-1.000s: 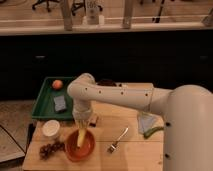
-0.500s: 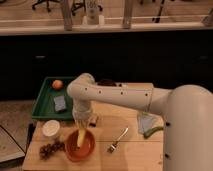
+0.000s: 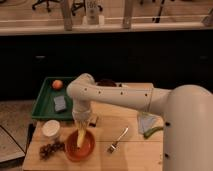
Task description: Place banana in red bowl
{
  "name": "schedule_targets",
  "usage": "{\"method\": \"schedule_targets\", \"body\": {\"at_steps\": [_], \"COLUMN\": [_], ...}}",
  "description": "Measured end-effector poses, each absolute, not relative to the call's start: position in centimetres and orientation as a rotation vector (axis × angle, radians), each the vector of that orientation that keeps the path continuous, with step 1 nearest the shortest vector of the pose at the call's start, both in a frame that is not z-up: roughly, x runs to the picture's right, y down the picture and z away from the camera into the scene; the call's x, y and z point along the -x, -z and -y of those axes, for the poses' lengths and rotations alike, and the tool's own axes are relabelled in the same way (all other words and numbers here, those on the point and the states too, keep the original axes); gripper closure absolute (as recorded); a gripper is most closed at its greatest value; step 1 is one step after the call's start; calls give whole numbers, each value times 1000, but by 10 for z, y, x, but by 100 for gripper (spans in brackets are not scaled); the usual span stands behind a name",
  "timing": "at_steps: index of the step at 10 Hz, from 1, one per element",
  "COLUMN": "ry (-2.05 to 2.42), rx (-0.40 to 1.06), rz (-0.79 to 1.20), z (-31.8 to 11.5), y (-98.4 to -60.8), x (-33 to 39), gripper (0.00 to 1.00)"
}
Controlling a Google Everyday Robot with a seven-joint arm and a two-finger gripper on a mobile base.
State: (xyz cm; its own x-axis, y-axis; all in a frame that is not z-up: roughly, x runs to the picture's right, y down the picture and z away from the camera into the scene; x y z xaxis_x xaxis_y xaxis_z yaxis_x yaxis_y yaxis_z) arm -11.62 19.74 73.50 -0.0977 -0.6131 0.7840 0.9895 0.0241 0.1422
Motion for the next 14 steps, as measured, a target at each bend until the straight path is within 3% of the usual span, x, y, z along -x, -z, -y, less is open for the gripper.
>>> {"method": "schedule_targets", "body": {"at_steps": [2,8,10,14], "ry": [1490,1494,1497,1497], "rx": [601,599,598,589], "rz": [828,824,823,822], "z": [-197,-196,-197,-199], "y": [-735,-732,-731,-729], "x": [116,117,117,119], "gripper": [87,27,20,20]}}
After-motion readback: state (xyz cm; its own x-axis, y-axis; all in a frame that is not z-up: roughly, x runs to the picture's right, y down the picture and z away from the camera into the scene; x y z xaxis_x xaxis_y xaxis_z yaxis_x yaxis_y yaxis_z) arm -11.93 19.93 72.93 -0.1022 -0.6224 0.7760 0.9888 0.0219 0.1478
